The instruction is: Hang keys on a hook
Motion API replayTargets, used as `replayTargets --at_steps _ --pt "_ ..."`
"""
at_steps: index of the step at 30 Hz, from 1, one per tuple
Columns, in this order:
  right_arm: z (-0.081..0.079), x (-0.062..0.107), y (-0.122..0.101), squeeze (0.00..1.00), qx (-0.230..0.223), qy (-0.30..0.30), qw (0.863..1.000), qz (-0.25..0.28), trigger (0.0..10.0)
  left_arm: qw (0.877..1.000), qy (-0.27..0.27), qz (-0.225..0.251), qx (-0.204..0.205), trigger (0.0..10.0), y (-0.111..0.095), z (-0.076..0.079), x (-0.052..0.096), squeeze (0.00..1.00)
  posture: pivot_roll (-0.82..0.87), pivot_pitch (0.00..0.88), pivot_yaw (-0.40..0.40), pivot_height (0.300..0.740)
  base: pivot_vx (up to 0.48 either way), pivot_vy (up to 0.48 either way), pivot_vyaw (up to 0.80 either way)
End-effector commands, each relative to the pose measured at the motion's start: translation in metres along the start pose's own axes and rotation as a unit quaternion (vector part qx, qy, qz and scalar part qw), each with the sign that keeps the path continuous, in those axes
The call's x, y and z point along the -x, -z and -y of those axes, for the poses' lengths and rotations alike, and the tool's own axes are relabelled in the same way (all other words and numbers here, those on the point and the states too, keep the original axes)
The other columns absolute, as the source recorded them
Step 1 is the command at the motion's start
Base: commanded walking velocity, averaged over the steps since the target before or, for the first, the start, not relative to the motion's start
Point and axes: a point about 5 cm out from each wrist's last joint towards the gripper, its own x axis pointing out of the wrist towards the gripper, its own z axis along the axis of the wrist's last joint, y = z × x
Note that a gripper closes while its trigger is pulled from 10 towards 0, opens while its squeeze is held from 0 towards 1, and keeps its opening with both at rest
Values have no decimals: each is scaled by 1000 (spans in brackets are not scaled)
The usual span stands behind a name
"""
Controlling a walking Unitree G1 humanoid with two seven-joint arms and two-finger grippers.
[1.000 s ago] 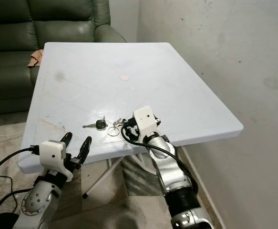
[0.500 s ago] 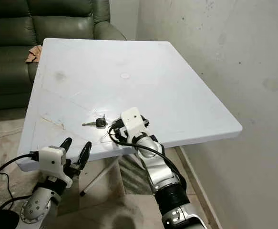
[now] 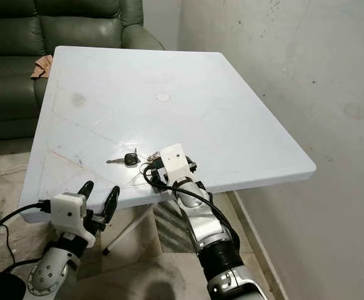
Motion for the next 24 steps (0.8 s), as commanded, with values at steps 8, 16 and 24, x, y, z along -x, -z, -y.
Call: replayTargets --at_steps 8,16,24 --pt "16 2 -9 0 -45 39 998 23 10000 1000 -4 11 -1 10000 -12 -2 3 0 57 161 -114 740 0 0 0" --pt "21 0 -16 0 -71 46 996 37 10000 999 -27 30 5 10000 -28 -14 3 0 56 226 -96 740 0 0 0" --pt "15 -2 -28 0 -75 39 994 61 10000 999 -26 29 6 10000 -31 -14 3 0 55 232 -96 740 0 0 0"
